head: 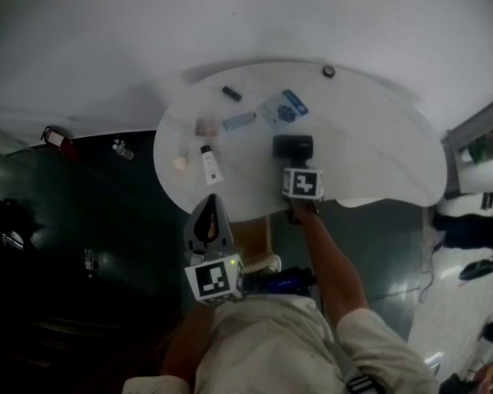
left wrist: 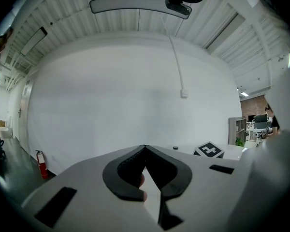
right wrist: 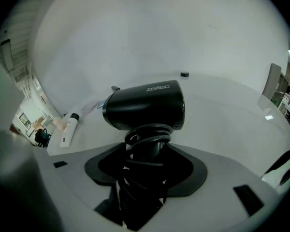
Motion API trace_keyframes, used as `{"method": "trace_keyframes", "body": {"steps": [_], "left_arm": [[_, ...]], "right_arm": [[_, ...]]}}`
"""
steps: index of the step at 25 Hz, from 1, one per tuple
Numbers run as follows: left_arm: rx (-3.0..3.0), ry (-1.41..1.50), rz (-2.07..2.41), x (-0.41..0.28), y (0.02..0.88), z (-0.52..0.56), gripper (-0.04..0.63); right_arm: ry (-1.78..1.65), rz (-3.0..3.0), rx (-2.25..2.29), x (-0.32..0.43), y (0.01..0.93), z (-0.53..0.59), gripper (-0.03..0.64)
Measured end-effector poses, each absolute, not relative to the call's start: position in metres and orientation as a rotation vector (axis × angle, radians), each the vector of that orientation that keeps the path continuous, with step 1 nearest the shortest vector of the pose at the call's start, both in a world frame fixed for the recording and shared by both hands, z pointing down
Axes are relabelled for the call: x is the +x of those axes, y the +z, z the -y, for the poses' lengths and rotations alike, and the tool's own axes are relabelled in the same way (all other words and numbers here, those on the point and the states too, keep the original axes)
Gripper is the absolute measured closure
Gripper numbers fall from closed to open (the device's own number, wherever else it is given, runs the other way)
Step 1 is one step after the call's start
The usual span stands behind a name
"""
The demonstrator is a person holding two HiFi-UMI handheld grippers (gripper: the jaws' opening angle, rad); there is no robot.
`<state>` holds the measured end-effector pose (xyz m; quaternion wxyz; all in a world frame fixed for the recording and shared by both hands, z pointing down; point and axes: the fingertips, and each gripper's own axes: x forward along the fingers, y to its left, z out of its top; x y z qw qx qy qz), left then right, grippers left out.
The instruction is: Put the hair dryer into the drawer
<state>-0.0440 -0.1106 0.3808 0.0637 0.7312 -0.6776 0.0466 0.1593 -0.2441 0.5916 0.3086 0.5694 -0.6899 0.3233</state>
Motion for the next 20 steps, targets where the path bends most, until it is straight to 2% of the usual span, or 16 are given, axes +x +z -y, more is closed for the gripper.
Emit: {"method": "trace_keyframes", "body": {"steps": [14, 20], "left_arm": [[2.209, 0.114, 2.085, -0.043, 0.374, 0.093, 0.595], [2.195, 0.083, 2.141, -0.048, 0.362, 0.087, 0.595]], "right_arm": [[0.763, 2.21, 1.476, 0.096, 0.491, 0.175, 0.367], [0.535, 2.417, 1.537, 0.085, 0.423, 0.155, 0.367]]}}
